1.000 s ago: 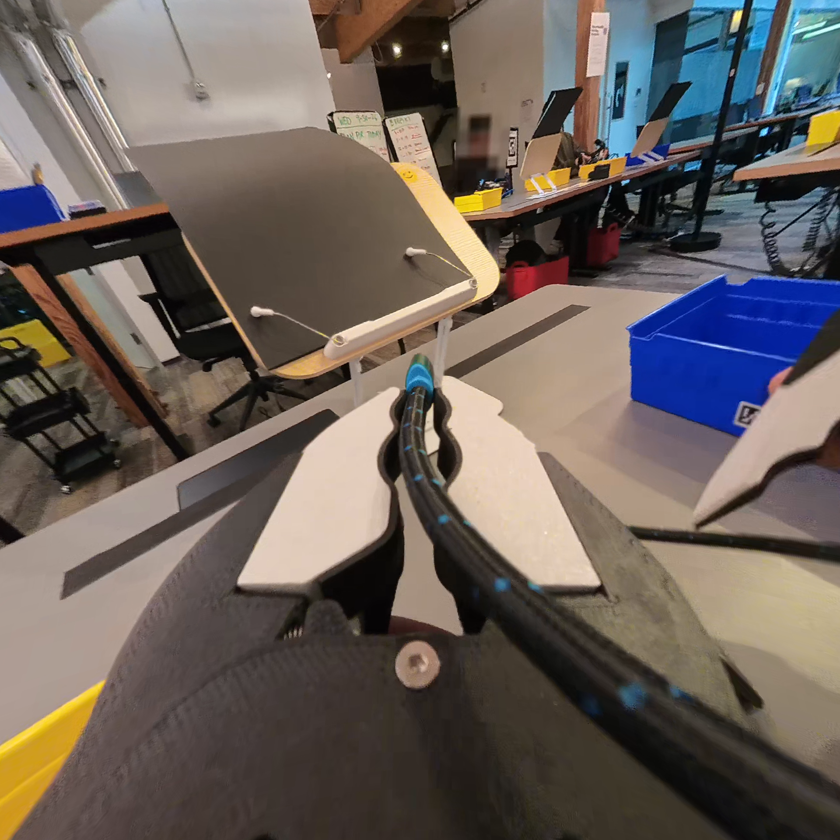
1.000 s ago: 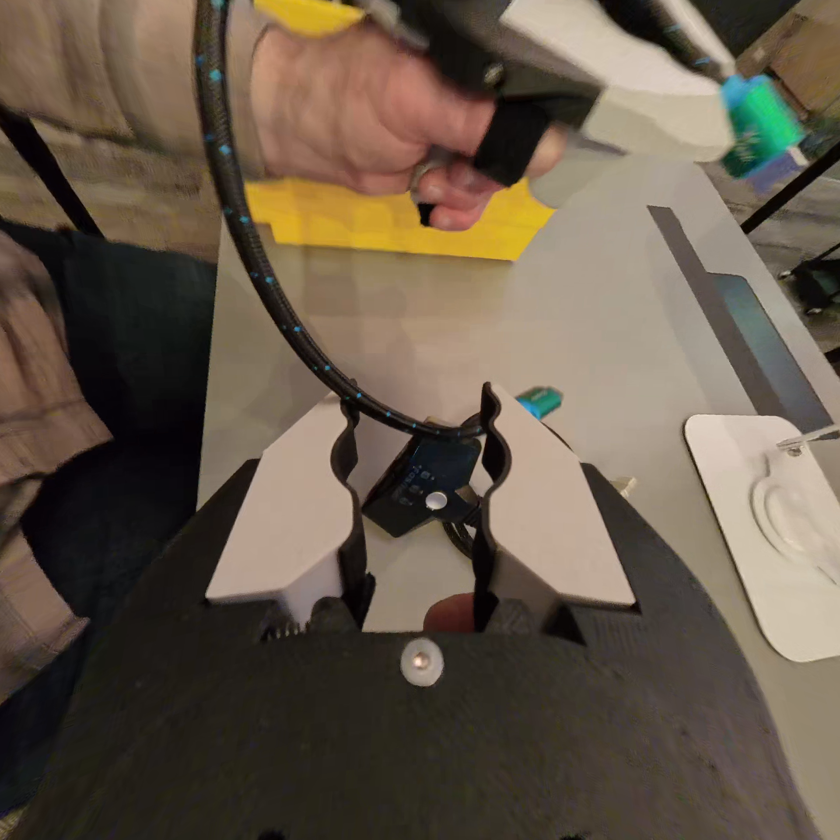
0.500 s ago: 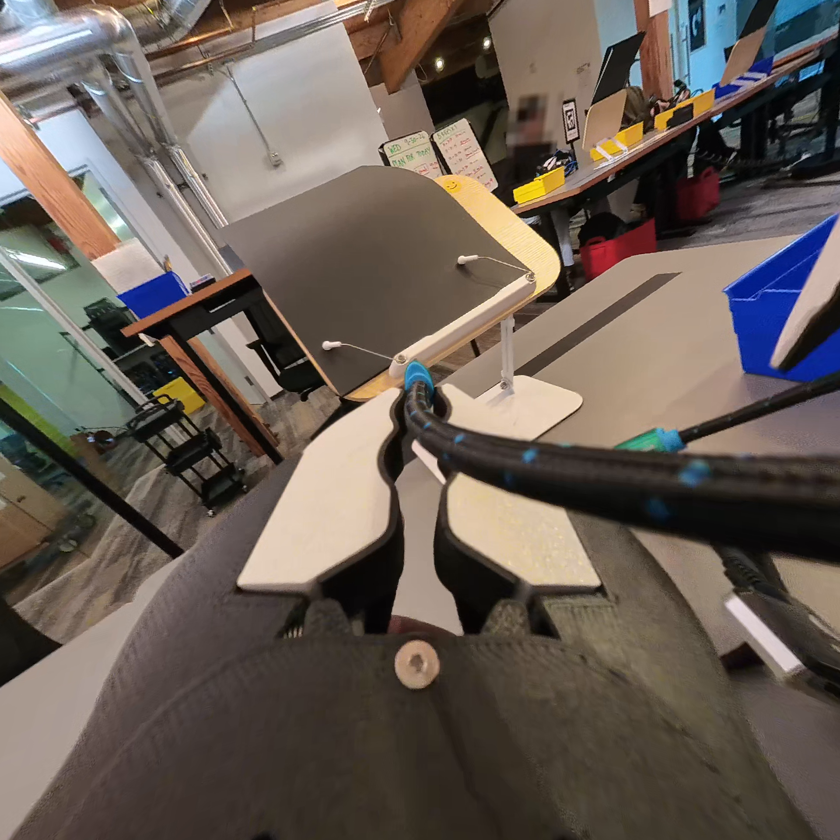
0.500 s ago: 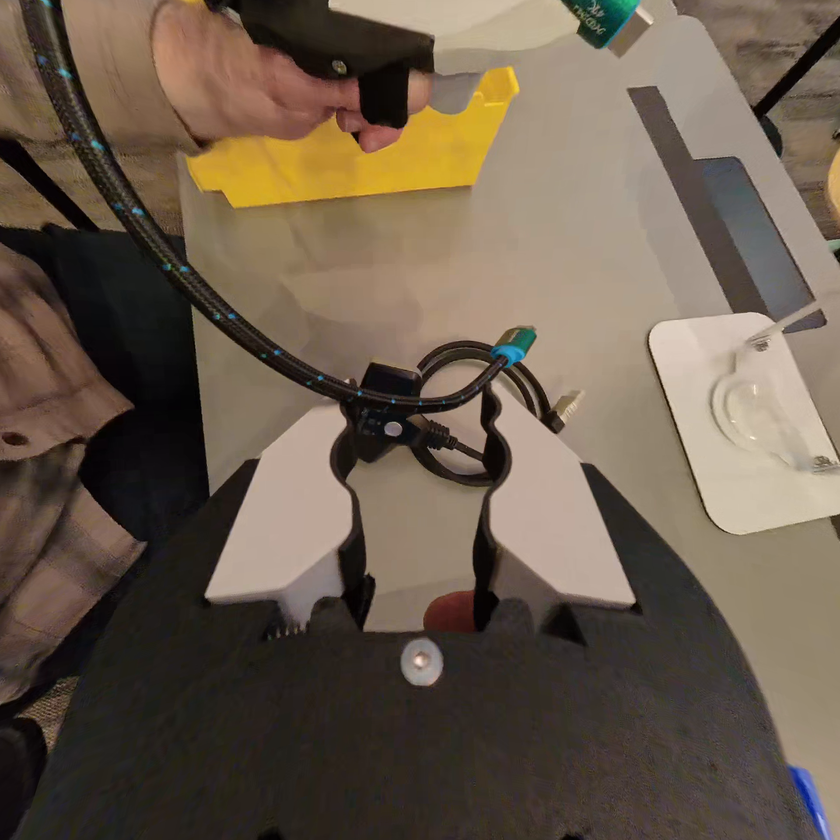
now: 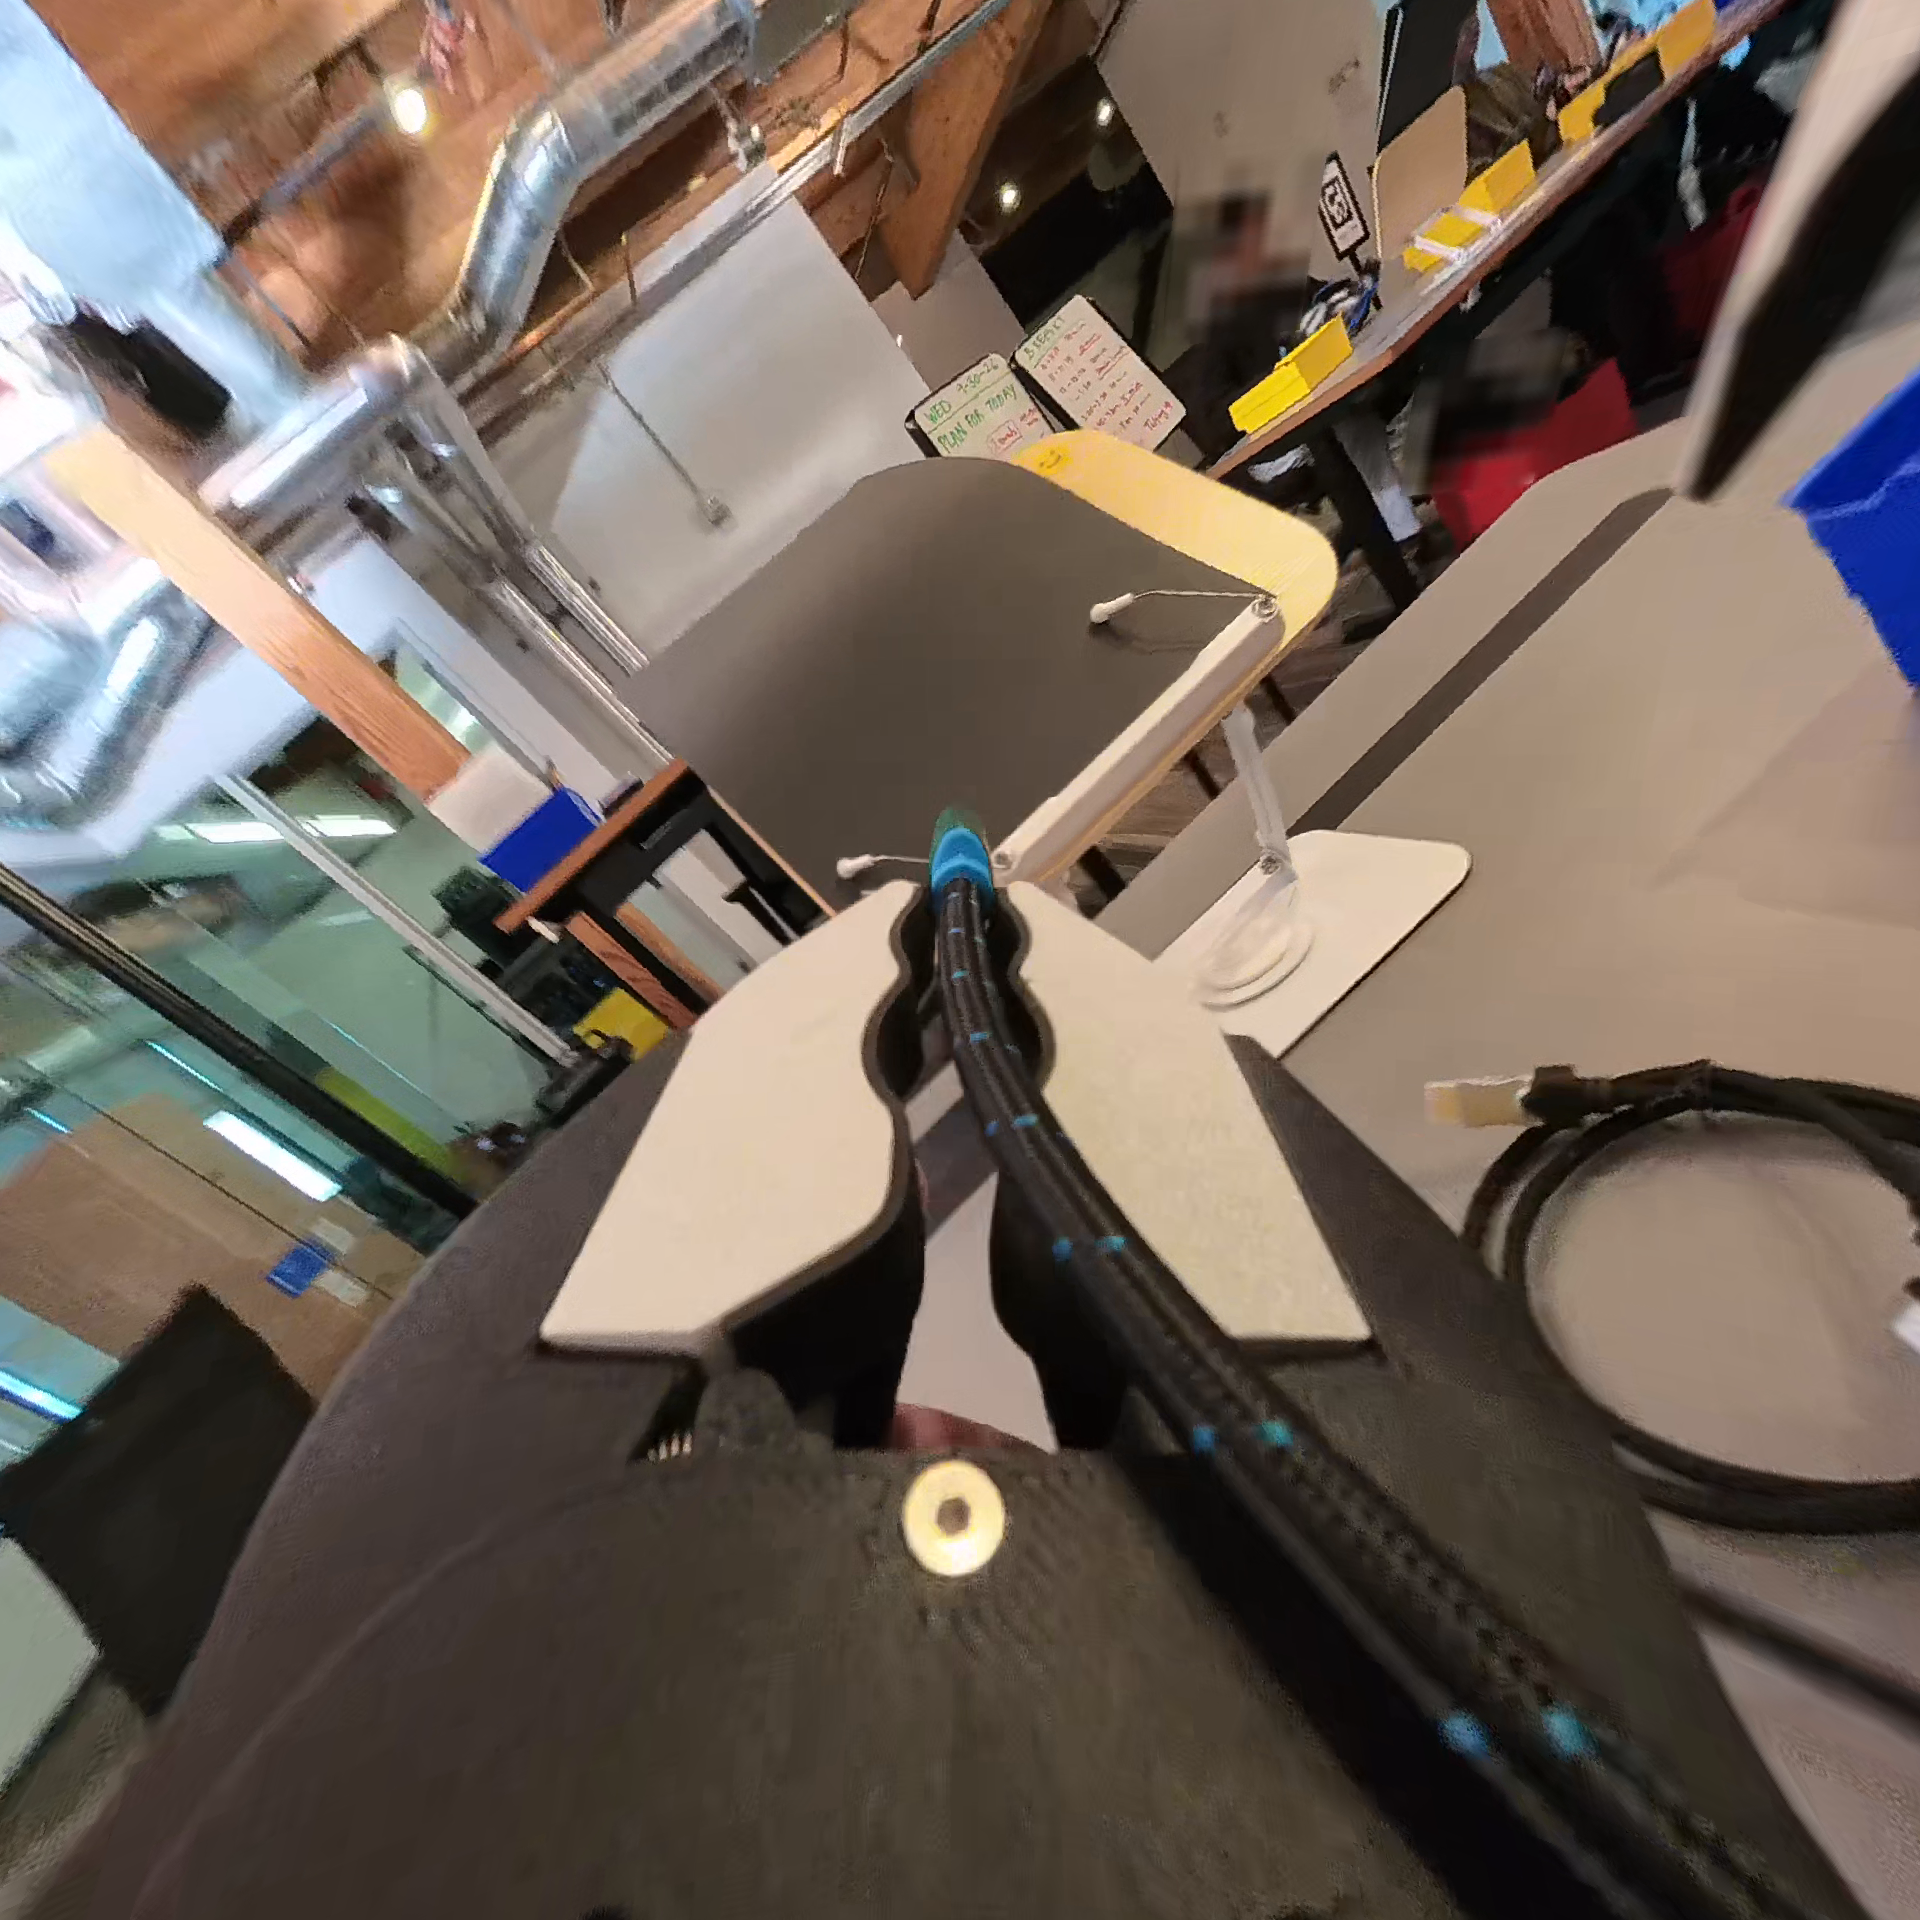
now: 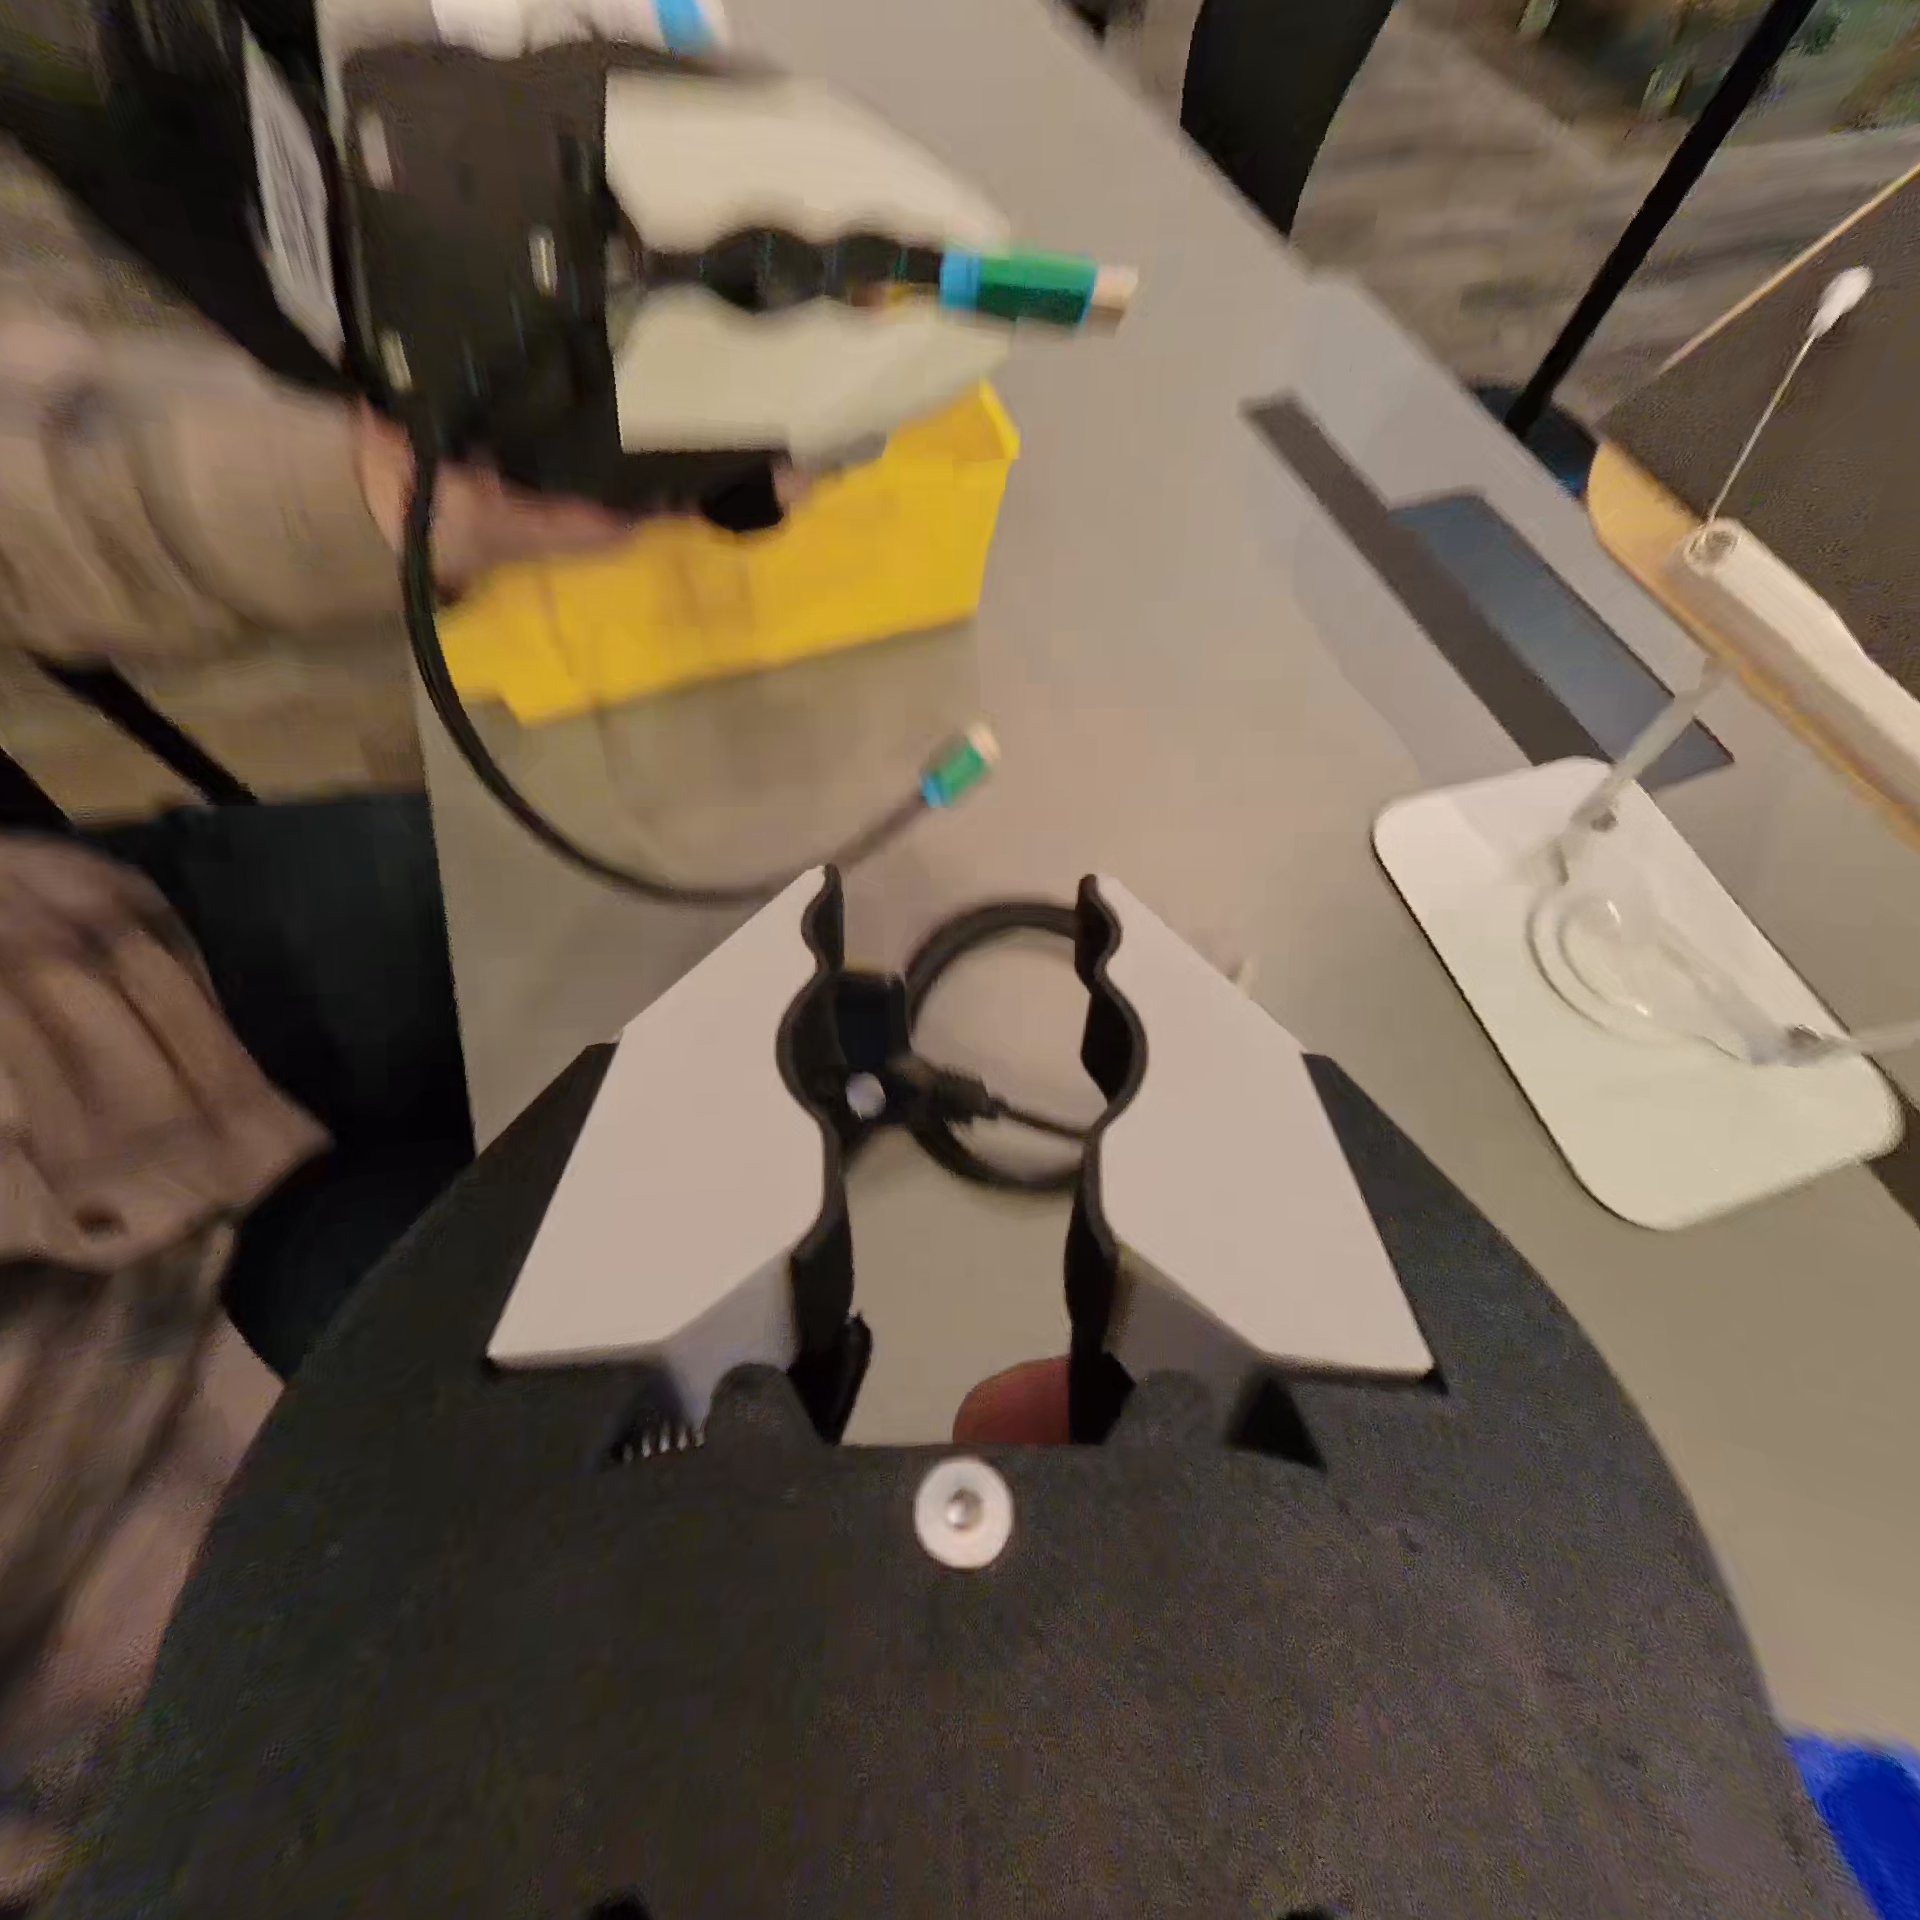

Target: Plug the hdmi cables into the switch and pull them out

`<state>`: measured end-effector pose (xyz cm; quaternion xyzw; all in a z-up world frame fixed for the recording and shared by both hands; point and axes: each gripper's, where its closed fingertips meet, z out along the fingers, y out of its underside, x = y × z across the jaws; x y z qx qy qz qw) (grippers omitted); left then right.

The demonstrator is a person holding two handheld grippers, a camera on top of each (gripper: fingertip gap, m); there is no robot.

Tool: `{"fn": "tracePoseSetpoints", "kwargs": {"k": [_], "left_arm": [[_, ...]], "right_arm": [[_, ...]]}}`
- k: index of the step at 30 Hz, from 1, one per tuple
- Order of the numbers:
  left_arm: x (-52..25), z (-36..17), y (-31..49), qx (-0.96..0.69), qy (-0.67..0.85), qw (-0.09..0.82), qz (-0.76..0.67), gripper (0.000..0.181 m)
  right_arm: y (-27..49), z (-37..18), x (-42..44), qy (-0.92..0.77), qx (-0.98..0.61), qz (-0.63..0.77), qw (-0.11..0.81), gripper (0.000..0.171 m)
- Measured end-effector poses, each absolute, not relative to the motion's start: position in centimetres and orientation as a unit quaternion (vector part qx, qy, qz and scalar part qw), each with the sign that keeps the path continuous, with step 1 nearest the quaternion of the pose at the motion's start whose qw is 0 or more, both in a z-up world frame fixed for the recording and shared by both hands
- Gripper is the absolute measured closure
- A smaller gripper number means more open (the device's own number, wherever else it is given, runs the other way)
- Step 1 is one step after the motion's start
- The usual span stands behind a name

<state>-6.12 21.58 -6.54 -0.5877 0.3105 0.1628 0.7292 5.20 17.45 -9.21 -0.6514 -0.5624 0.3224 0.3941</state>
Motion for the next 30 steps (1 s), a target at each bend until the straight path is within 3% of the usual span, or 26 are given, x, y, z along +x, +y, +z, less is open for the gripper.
{"fn": "tracePoseSetpoints", "kwargs": {"k": [5,18,21,25,30], "left_arm": [[-4.1,-6.9,20.8,-0.545,0.368,0.722,0.214,0.172],[-1.0,-8.4,19.4,-0.487,0.439,0.712,0.251,0.172],[-1.2,-8.1,19.3,-0.506,0.420,0.724,0.209,0.172],[-1.2,-7.5,19.2,-0.557,0.370,0.737,0.096,0.172],[-1.0,-7.1,19.1,-0.604,0.322,0.727,-0.049,0.172]], "right_arm": [[17.4,-7.1,0.9,-0.486,-0.630,0.452,0.404,0.127],[18.6,-8.0,-2.2,-0.406,-0.633,0.560,0.347,0.134],[18.5,-7.9,-2.2,-0.406,-0.619,0.576,0.348,0.134],[18.9,-6.9,-1.6,-0.412,-0.585,0.576,0.394,0.119],[19.8,-7.4,-0.9,-0.460,-0.555,0.507,0.472,0.126]]}}
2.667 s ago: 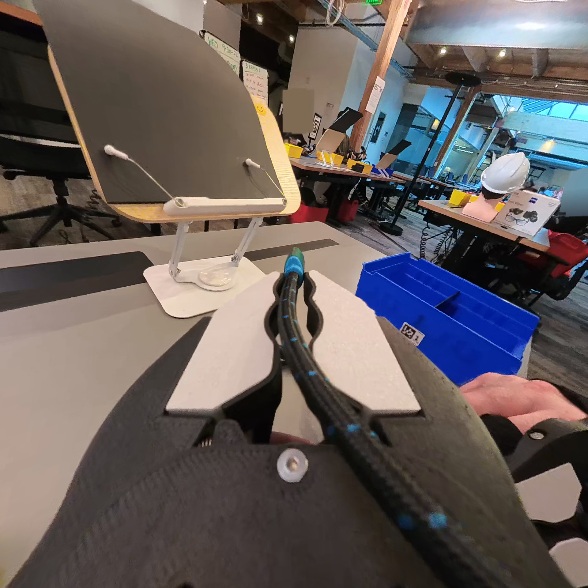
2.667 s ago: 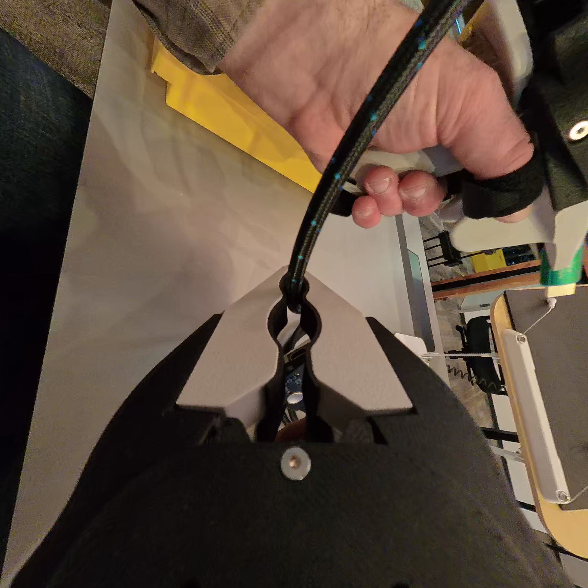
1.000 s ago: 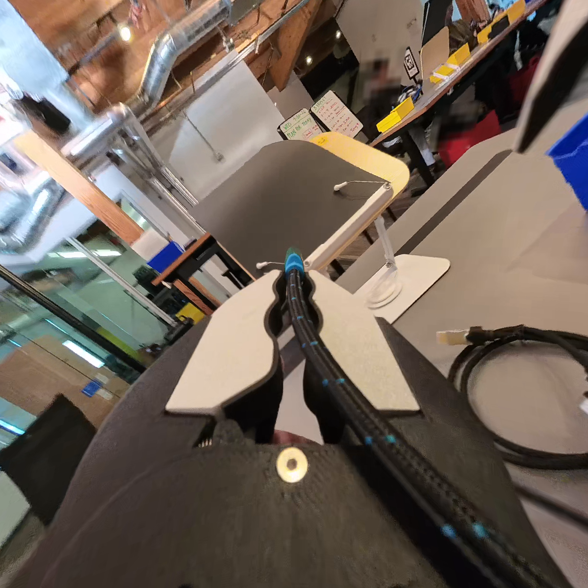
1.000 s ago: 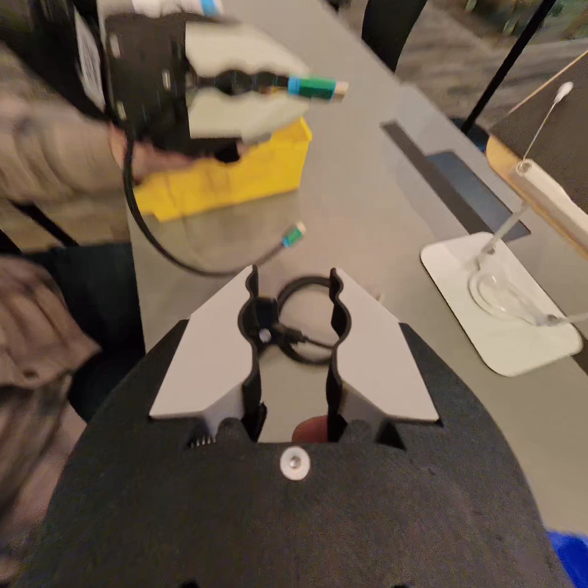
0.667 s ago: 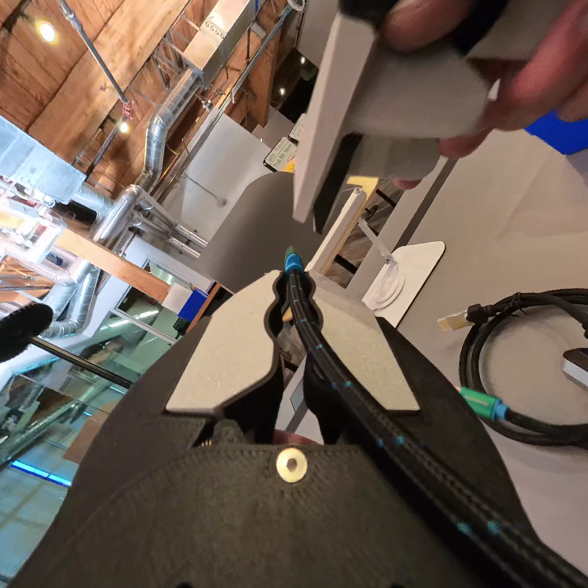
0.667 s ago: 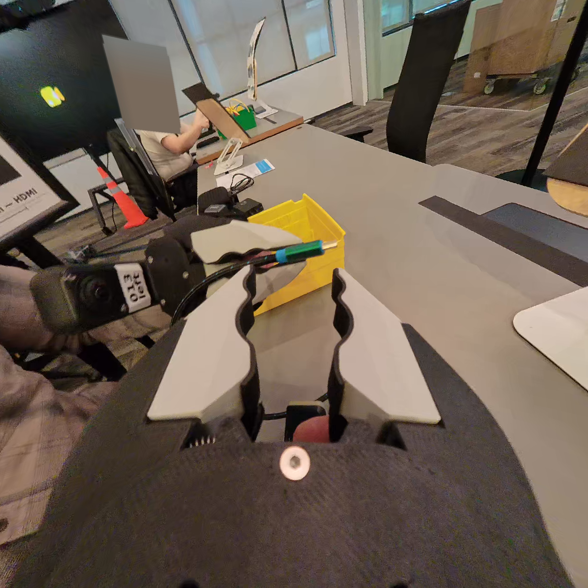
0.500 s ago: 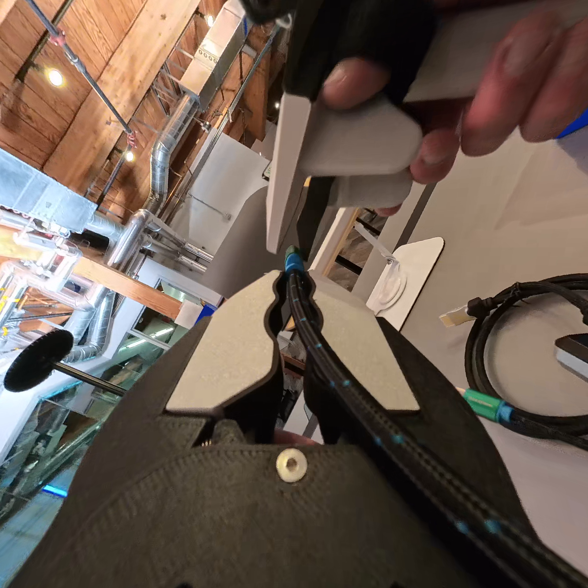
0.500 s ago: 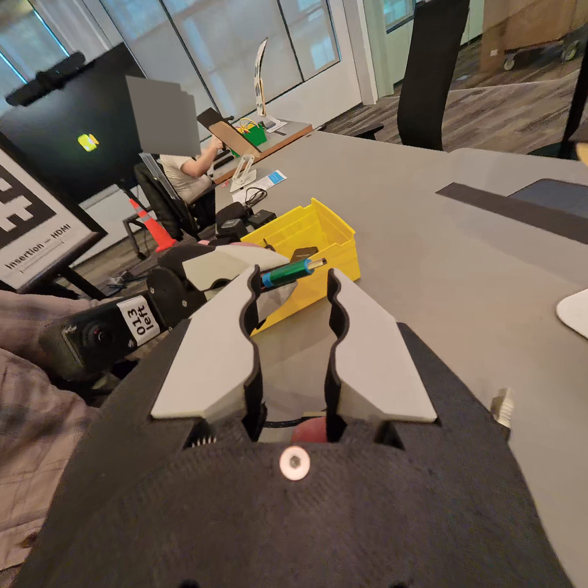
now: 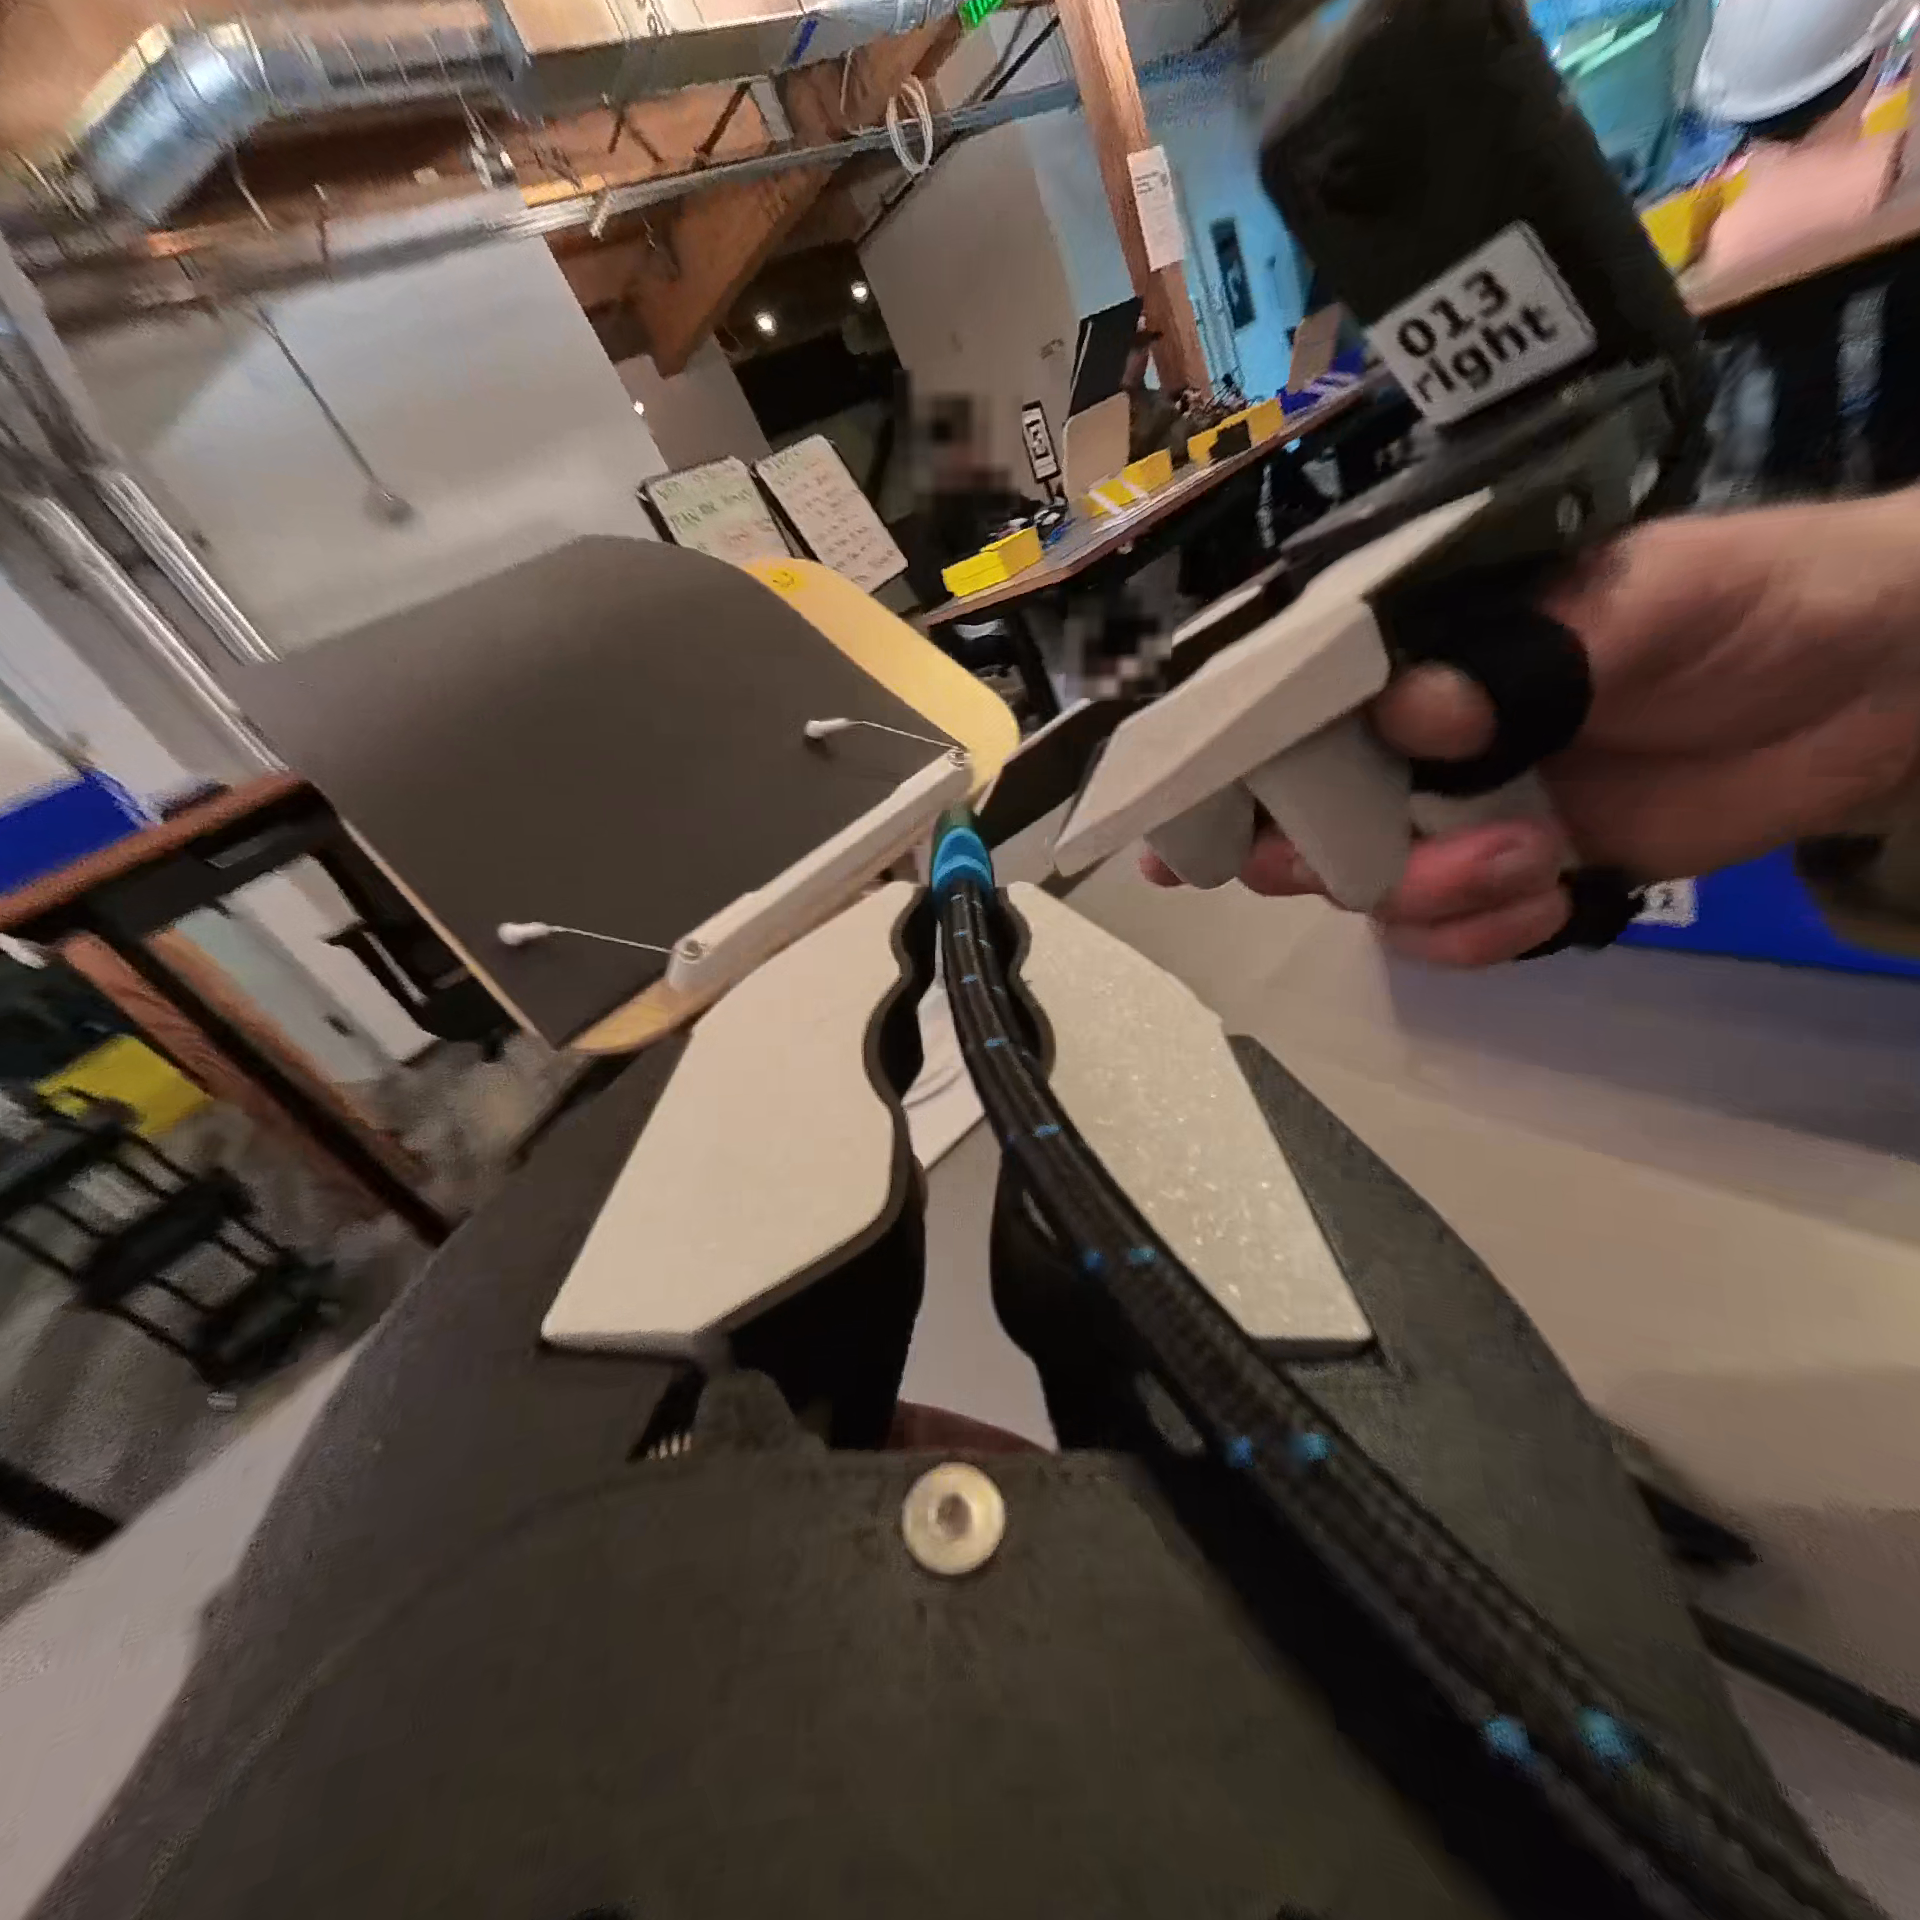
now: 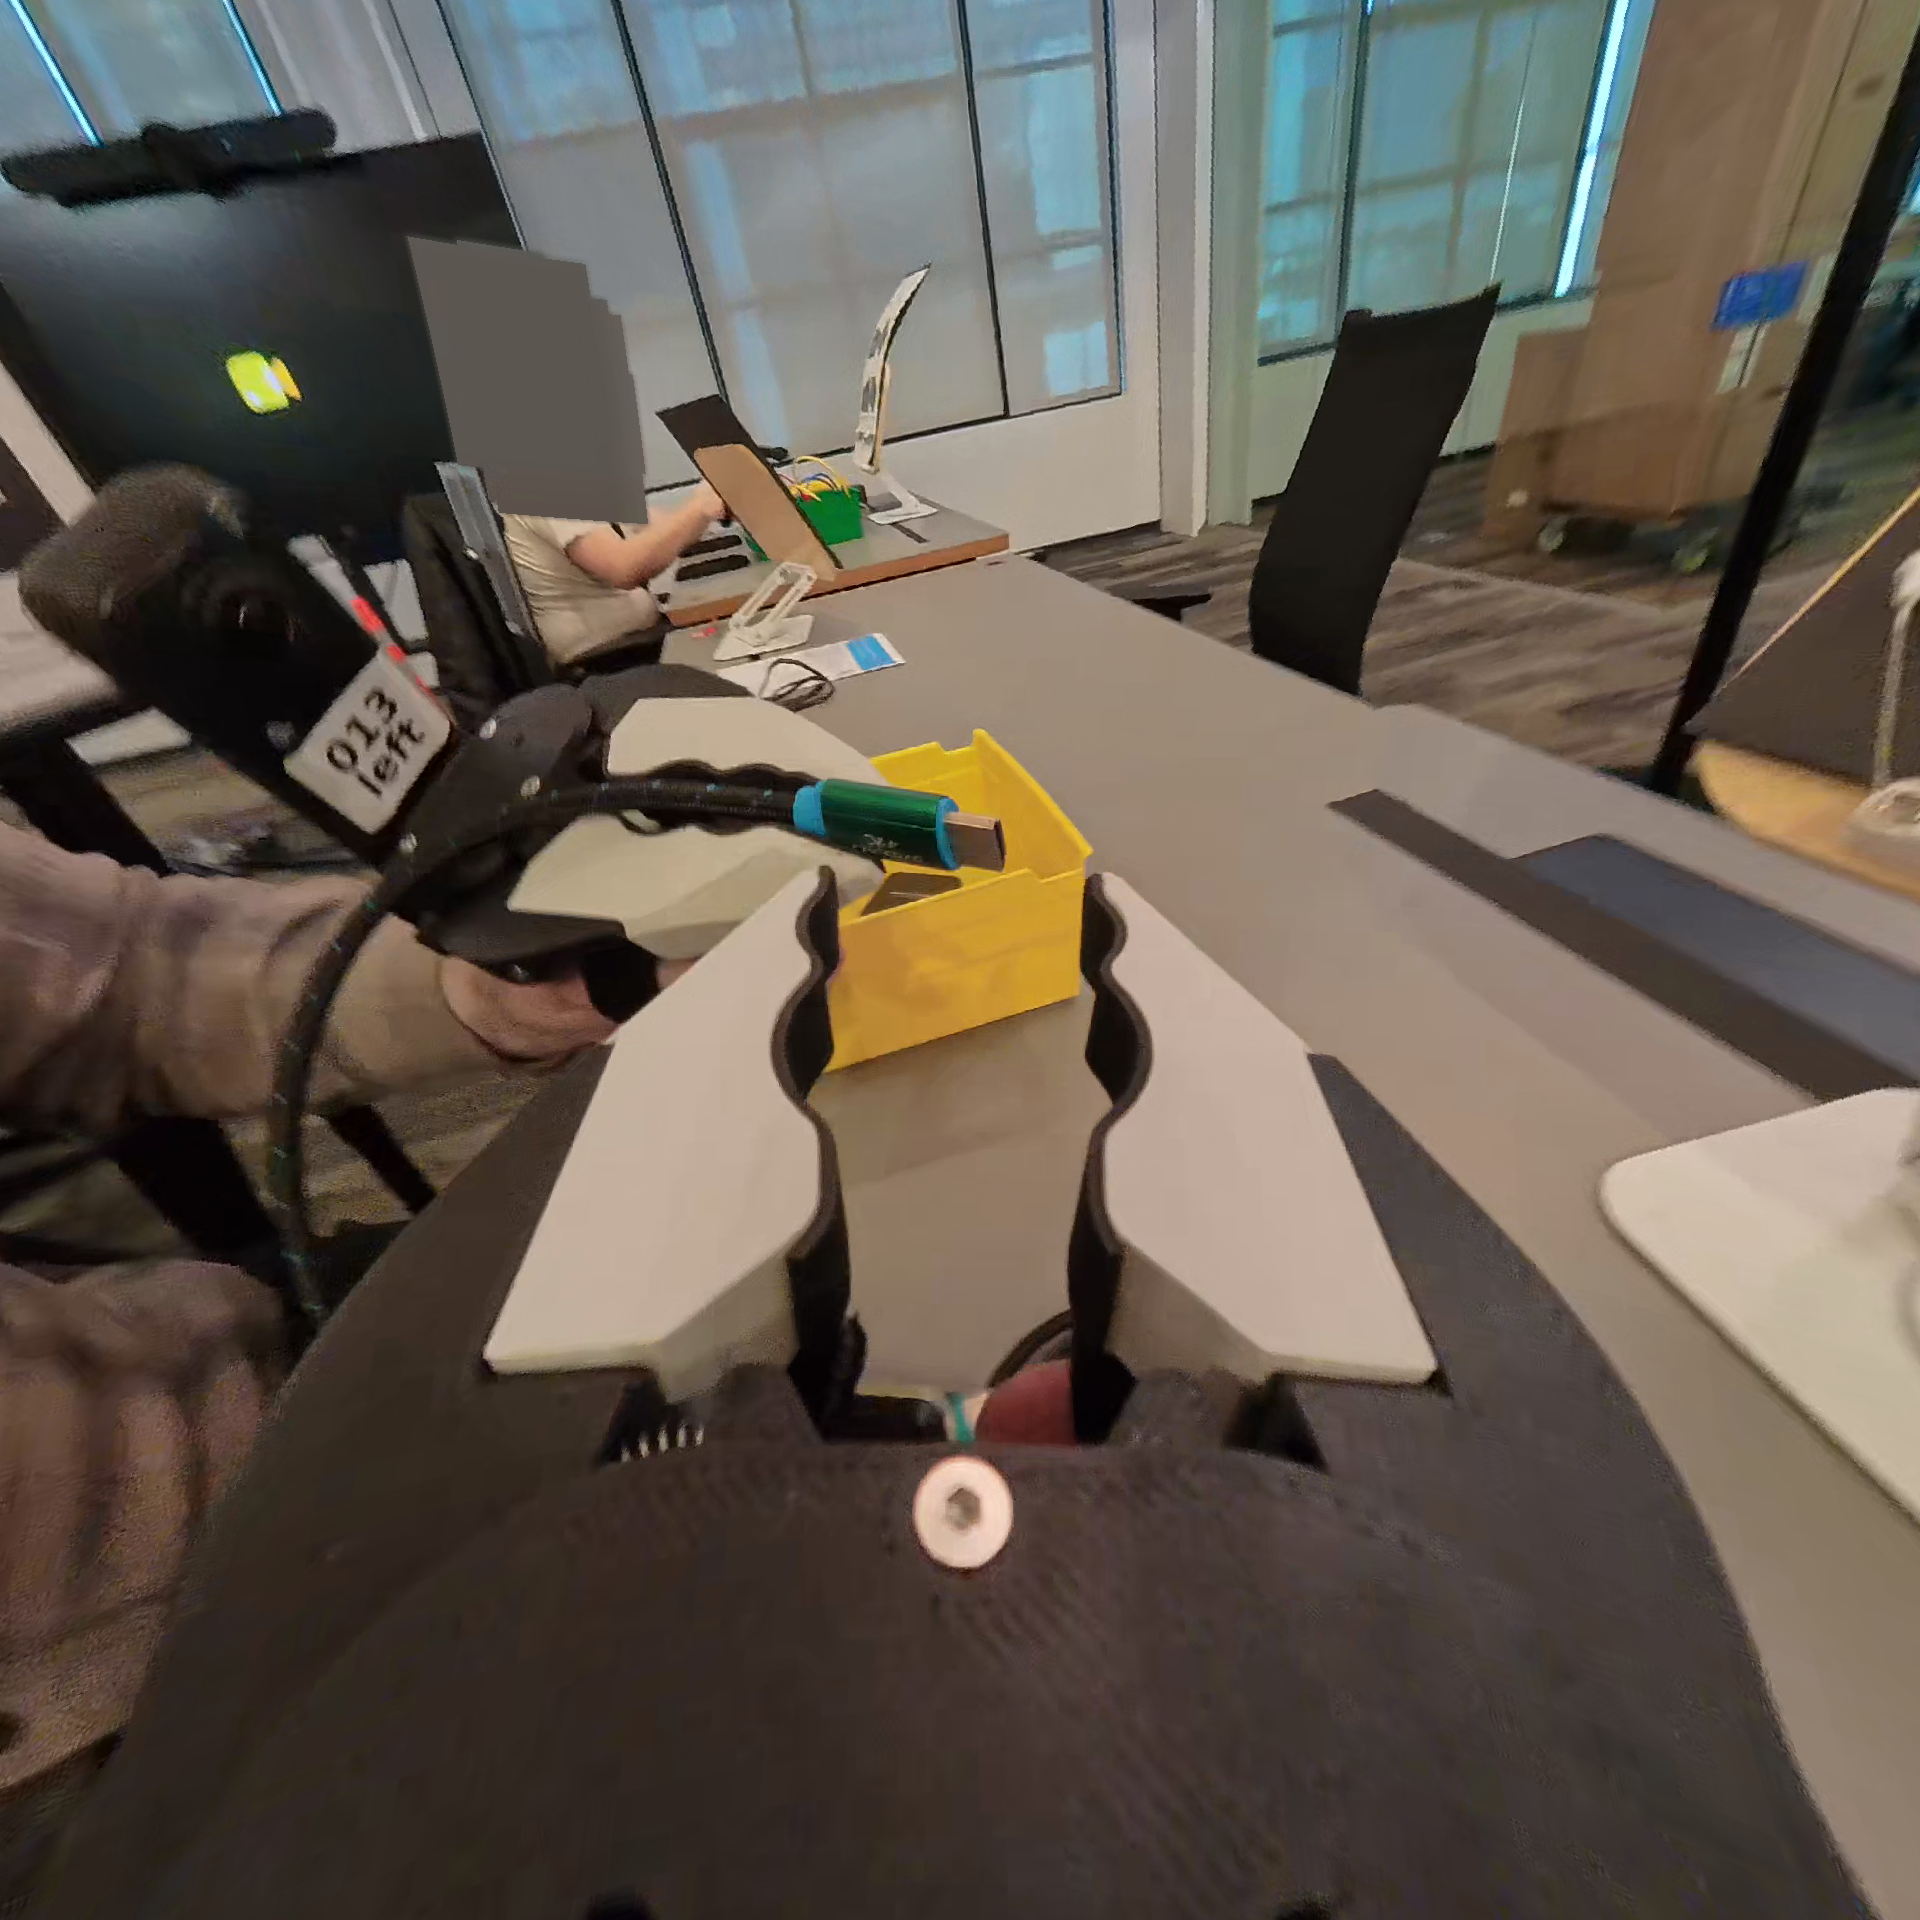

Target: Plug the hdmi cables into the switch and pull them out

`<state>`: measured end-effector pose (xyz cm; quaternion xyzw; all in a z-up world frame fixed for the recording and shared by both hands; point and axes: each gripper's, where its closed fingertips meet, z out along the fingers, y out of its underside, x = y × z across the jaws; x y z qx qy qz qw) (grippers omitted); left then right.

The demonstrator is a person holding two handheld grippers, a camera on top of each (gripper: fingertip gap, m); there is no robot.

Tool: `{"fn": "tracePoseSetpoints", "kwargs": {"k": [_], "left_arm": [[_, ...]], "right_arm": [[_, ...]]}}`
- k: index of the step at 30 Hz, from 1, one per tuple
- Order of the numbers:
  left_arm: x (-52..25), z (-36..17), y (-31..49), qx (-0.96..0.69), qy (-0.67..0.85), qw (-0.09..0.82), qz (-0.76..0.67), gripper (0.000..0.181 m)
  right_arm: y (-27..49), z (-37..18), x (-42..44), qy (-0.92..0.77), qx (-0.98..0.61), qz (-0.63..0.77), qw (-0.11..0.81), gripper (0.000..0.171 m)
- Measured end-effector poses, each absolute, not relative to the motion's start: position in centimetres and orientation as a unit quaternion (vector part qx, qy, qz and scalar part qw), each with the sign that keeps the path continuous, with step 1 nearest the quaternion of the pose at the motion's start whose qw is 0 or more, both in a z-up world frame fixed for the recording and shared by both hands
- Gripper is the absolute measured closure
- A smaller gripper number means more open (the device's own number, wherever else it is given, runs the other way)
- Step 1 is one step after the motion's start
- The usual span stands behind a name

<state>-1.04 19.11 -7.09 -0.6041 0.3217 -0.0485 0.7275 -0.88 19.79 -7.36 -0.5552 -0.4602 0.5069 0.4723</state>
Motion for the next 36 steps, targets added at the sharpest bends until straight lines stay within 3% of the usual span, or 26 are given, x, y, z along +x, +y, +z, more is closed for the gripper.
{"fn": "tracePoseSetpoints", "kwargs": {"k": [8,12,18,26,32,36], "left_arm": [[-1.1,-8.1,19.7,-0.665,0.247,0.674,-0.207,0.172],[-0.7,-8.6,19.8,-0.687,0.218,0.638,-0.270,0.172],[-0.4,-8.8,19.6,-0.700,0.170,0.596,-0.355,0.172],[0.0,-9.1,19.4,-0.707,0.120,0.550,-0.429,0.172],[0.1,-9.4,19.6,-0.711,0.162,0.580,-0.362,0.171],[-0.3,-9.6,19.9,-0.710,0.211,0.614,-0.273,0.150]], "right_arm": [[20.3,-8.9,-0.8,-0.603,-0.448,0.176,0.636,0.130],[20.5,-9.6,-1.5,-0.637,-0.388,0.022,0.666,0.128],[21.5,-9.0,-1.5,-0.623,-0.323,-0.138,0.699,0.139],[21.3,-8.8,-2.3,-0.608,-0.302,-0.183,0.711,0.153],[21.6,-9.1,-2.2,-0.613,-0.337,-0.137,0.701,0.155],[21.6,-9.4,-1.9,-0.622,-0.362,-0.095,0.688,0.155]]}}
